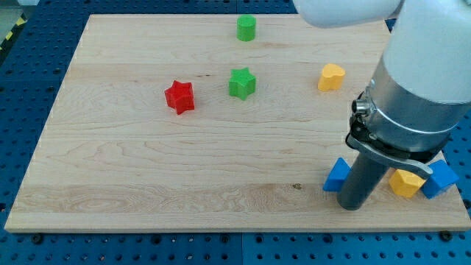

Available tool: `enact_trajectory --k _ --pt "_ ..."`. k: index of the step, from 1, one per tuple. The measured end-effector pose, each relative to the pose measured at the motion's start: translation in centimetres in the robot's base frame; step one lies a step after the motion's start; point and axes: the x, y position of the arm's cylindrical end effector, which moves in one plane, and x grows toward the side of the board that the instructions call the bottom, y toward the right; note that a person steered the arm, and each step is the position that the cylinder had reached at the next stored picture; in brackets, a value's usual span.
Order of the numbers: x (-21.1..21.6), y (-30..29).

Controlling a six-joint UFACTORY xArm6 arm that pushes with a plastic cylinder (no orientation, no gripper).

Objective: Push the blue triangle into the red circle

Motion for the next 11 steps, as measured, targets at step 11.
enact_trajectory --k 11 --pt "-5.5 -5.8"
